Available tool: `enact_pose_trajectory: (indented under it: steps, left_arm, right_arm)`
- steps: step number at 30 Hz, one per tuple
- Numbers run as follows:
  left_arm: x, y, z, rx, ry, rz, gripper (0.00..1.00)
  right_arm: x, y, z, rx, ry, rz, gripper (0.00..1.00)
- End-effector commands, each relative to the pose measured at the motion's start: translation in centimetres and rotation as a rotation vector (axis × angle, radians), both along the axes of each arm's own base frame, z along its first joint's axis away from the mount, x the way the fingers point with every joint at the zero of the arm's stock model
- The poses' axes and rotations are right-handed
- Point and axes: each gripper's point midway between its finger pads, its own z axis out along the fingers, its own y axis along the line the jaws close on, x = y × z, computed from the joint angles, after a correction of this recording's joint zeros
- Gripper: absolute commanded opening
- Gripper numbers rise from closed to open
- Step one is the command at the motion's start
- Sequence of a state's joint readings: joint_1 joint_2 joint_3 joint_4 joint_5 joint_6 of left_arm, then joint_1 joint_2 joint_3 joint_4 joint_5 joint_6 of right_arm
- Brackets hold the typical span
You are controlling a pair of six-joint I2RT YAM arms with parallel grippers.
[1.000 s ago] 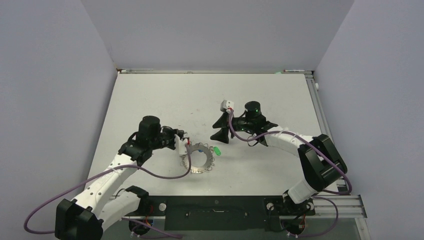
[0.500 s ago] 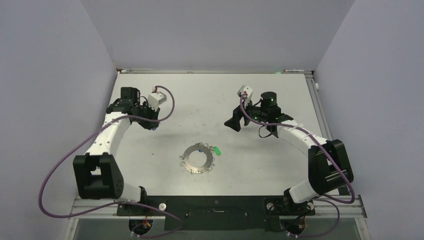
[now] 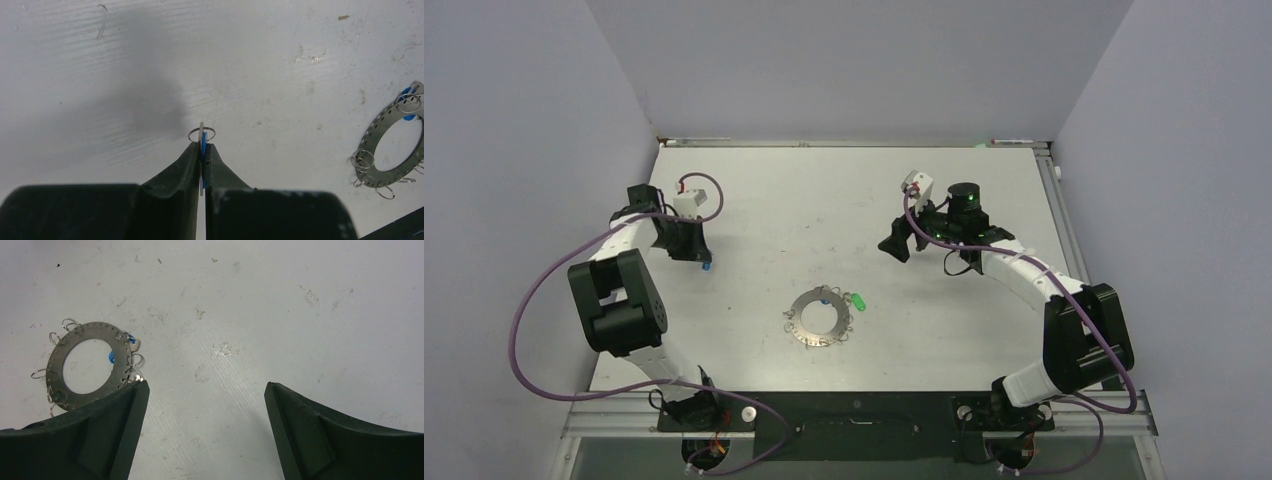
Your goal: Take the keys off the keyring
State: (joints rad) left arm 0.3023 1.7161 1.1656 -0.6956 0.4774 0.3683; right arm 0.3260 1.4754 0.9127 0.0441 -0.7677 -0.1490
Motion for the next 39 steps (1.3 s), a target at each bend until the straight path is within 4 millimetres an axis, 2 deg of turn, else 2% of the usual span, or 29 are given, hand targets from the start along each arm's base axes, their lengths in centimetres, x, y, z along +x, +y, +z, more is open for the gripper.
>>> enact_pose_trajectory:
  steps: [1, 6, 12, 18, 22, 25, 28, 30, 33, 34, 35, 39]
  left_arm:
    - [1.2, 0.1, -1.4, -0.013, -0.02, 0.034, 0.0]
    - [0.4, 0.2, -3.5, -0.012, 0.045, 0.045, 0.04]
    - [0.1, 0.3, -4.1, -0.006, 0.066, 0.057, 0.13]
    - [0.0, 1.2, -4.0, 0.047, 0.077, 0.063, 0.35]
    - [0.2, 2.1, -3.3, 0.097, 0.059, 0.072, 0.44]
    - [0.3, 2.3, -2.6, 0.117, 0.05, 0.07, 0.46]
    - [0.4, 1.9, -1.6, 0.138, 0.029, 0.033, 0.59]
    - [0.5, 1.3, -0.8, 0.18, -0.002, -0.01, 0.62]
    - [1.3, 0.0, 1.7, 0.26, -0.098, -0.061, 0.87]
    - [1.7, -0.6, 2.8, 0.273, -0.134, -0.074, 1.0]
    - [2.2, -1.3, 4.0, 0.272, -0.167, -0.082, 0.97]
    - [4.1, -3.6, 9.3, 0.26, -0.284, -0.113, 0.96]
  right_arm:
    - [0.4, -0.1, 1.4, 0.007, -0.047, -0.006, 0.9]
    - [0.3, -0.1, 0.9, 0.004, -0.039, -0.007, 0.9]
    - [0.2, -0.1, 0.6, 0.004, -0.032, -0.004, 0.9]
    - [0.2, -0.1, 0.5, 0.006, -0.032, -0.004, 0.9]
    - [0.2, -0.1, 0.5, 0.006, -0.03, -0.006, 0.9]
    - [0.2, -0.1, 0.5, 0.008, -0.032, -0.007, 0.9]
    - [0.2, -0.2, 0.5, 0.007, -0.033, -0.011, 0.9]
    - [0.4, -0.4, 0.8, 0.009, -0.036, -0.027, 0.9]
    - [1.3, -1.7, 1.8, 0.037, -0.027, -0.099, 0.9]
    - [1.8, -2.5, 2.3, 0.054, -0.031, -0.132, 0.9]
    - [2.3, -3.4, 2.8, 0.07, -0.036, -0.17, 0.9]
    - [4.3, -7.3, 4.3, 0.093, -0.044, -0.299, 0.9]
